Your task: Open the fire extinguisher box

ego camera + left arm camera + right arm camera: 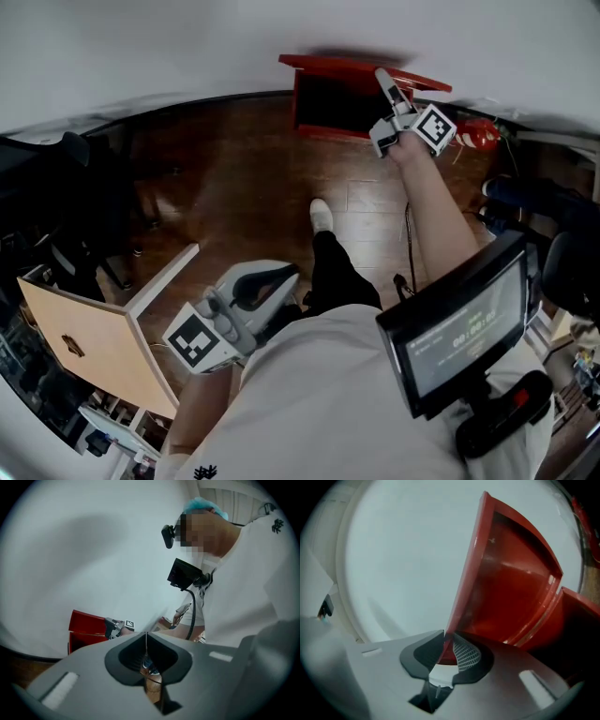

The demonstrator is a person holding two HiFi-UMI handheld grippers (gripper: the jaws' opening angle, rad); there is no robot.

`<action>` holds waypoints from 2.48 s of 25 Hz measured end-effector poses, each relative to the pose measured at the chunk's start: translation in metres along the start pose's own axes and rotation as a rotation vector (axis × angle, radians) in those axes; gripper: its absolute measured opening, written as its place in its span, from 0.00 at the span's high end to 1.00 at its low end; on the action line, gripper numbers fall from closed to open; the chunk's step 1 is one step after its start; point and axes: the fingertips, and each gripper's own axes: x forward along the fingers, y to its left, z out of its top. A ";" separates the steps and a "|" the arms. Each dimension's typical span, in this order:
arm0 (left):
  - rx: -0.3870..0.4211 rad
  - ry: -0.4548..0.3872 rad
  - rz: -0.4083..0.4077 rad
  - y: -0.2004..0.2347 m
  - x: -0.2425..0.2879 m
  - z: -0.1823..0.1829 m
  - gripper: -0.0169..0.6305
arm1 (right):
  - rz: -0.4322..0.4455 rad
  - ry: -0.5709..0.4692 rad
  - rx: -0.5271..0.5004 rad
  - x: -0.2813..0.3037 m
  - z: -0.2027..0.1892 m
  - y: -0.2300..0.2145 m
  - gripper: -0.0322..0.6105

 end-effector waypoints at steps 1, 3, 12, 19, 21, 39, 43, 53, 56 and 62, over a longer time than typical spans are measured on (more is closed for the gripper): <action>-0.001 -0.005 0.011 0.003 -0.004 0.001 0.98 | 0.004 -0.008 -0.012 0.007 0.006 0.001 0.85; -0.011 -0.017 0.029 0.008 -0.009 0.004 0.98 | 0.004 -0.025 -0.031 0.019 0.016 0.001 0.85; -0.042 -0.028 0.051 0.013 -0.016 -0.001 0.98 | -0.008 -0.071 -0.045 0.045 0.047 -0.001 0.85; -0.038 -0.042 0.044 0.007 -0.029 -0.005 0.98 | -0.019 -0.098 -0.058 0.037 0.053 -0.003 0.65; -0.026 -0.041 0.035 0.006 -0.034 -0.007 0.98 | -0.020 -0.092 -0.081 0.030 0.044 -0.001 0.64; 0.308 -0.174 -0.055 -0.091 -0.218 -0.067 0.98 | 0.040 0.096 -0.765 -0.199 -0.227 0.259 0.66; 0.284 -0.167 -0.110 -0.124 -0.267 -0.104 0.98 | 0.009 0.078 -0.805 -0.281 -0.296 0.318 0.66; 0.287 -0.109 -0.244 -0.175 -0.297 -0.147 0.98 | -0.035 0.123 -0.907 -0.393 -0.392 0.387 0.66; 0.288 -0.100 -0.271 -0.196 -0.294 -0.158 0.98 | -0.028 0.129 -0.953 -0.421 -0.403 0.403 0.66; 0.301 -0.098 -0.297 -0.275 -0.288 -0.198 0.98 | 0.006 0.110 -1.026 -0.513 -0.428 0.437 0.66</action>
